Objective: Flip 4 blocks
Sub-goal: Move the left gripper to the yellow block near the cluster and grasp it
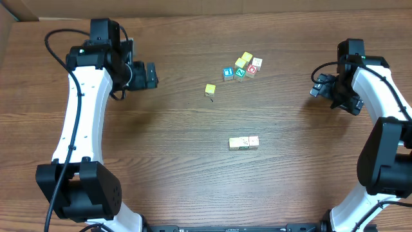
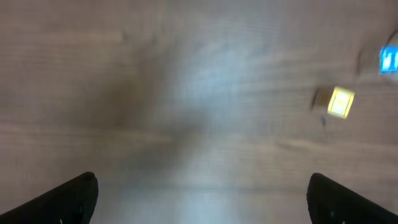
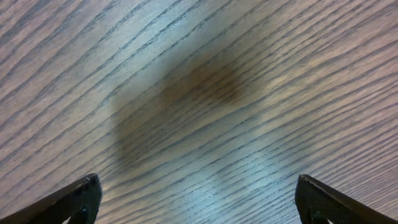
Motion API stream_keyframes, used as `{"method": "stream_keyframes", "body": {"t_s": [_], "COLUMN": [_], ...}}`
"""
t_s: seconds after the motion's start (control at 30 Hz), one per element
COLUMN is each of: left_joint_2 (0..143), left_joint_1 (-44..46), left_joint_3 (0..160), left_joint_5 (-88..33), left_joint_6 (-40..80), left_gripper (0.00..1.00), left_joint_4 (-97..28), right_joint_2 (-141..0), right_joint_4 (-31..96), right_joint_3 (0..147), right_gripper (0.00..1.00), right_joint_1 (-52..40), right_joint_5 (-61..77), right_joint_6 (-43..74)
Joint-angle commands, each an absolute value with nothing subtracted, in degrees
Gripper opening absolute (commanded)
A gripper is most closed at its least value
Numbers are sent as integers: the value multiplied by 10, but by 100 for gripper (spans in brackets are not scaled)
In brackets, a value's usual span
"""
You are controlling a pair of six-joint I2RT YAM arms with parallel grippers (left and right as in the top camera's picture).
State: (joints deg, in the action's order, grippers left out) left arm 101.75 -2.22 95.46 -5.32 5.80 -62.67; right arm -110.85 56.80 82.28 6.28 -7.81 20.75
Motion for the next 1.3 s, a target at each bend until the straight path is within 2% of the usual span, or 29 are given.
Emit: {"method": "stream_keyframes", "body": {"t_s": [0.0,0.17,0.27,0.47,0.6,0.63,0.67,0.73,0.77,0.8,0.83,0.9,1.07,1.27], "left_joint_2": [1019,1019,1026,1077,1120,1129,1134,1138,1138,1138,1138,1138,1159,1250], "left_joint_1": [-19,-17,5,111,182,199,210,234,242,249,259,262,242,224], "left_joint_3": [965,965,965,965,965,965,966,970,973,978,988,995,1073,1345], "left_joint_5": [-64,-221,-346,-362,-298,-256,-225,-131,-95,-50,9,38,11,27], "left_joint_6": [68,147,128,123,169,192,204,209,211,213,213,212,212,193], "left_gripper": [100,100,100,100,100,96,89,66,61,61,66,66,67,64], "left_joint_4": [-602,-582,-557,-492,-438,-425,-417,-412,-417,-424,-440,-457,-548,-790], "right_joint_2": [-1094,-1094,-1094,-1094,-1094,-1094,-1094,-1094,-1094,-1094,-1094,-1094,-1094,-1094], "right_joint_4": [566,566,566,566,566,566,566,566,566,566,566,566,566,566], "right_joint_3": [834,834,834,834,834,834,834,834,834,834,834,834,834,834], "right_gripper": [100,100,100,100,100,100,100,100,100,100,100,100,100,100], "right_joint_1": [61,61,61,61,61,61,61,61,61,61,61,61,61,61], "right_joint_5": [-85,-86,-85,-85,-85,-85,-85,-86,-85,-85,-86,-85,-85,-86], "right_joint_6": [206,206,206,206,206,206,206,206,206,206,206,206,206,206]}}
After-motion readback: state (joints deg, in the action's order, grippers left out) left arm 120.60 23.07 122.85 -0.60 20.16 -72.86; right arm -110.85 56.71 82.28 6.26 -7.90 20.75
